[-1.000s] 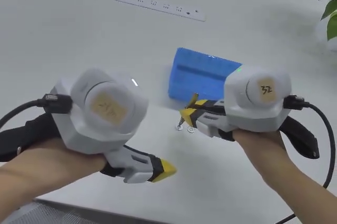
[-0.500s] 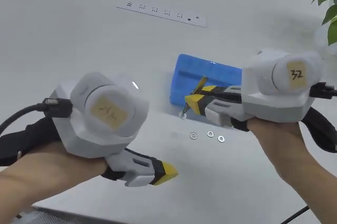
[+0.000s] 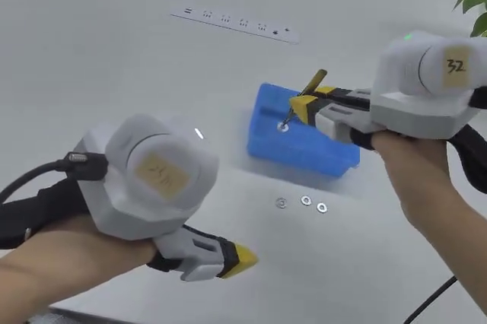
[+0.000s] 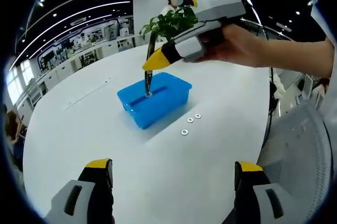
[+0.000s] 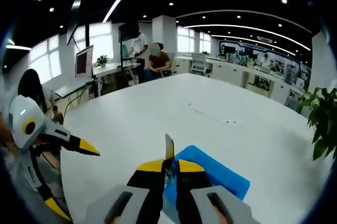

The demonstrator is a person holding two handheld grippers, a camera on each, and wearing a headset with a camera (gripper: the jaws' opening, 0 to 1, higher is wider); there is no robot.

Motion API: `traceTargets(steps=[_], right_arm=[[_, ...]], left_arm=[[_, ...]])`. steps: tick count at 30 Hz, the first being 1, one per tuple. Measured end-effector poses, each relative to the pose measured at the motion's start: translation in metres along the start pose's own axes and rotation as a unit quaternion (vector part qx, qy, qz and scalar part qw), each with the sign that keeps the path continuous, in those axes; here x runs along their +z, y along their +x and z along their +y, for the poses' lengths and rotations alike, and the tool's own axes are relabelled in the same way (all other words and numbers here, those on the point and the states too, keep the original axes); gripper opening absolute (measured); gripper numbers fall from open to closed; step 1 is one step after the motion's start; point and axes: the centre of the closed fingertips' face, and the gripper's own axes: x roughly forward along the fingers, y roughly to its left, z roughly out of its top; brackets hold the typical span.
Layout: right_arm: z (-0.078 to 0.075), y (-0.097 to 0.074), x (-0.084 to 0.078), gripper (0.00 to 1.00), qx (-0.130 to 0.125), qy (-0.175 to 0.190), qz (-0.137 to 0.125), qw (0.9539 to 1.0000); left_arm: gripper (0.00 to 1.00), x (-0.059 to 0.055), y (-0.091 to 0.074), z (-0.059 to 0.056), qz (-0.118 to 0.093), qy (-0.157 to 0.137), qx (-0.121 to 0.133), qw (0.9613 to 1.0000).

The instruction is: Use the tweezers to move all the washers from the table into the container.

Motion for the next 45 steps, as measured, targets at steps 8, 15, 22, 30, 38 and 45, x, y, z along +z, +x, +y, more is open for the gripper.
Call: traceTargets(steps=[8,15,22,30,38,45], right_arm=[[-0.004,0.022,-0.023,0.03,-0.003,0.008,0.033,0.9994],[-0.001,0.035,-0.045,0.03,0.003,0.004,0.065,0.9979],[0.004,0.04,-0.059,0.04,0.011,0.0,0.086,0.9963],[0.003,0.038,-0.056,0.04,0.01,0.0,0.08,0.9967],[-0.001,0.023,-0.043,0.04,0.002,0.023,0.057,0.9981],[0.003,-0.007,-0.014,0.04,-0.002,0.034,0.009,0.9994]], left_arm=[[0.98,-0.001,-0.001,0.003,-0.001,-0.002,0.005,1.0],[0.98,0.002,-0.002,0.002,-0.007,-0.004,0.007,0.9999],[0.98,0.0,0.0,0.0,-0.004,-0.003,0.006,1.0],[0.98,-0.002,0.0,0.001,-0.002,-0.005,0.007,1.0],[0.98,-0.001,-0.001,0.0,-0.004,-0.003,0.008,1.0],[0.99,0.0,-0.002,0.001,-0.004,-0.006,0.01,0.9999]])
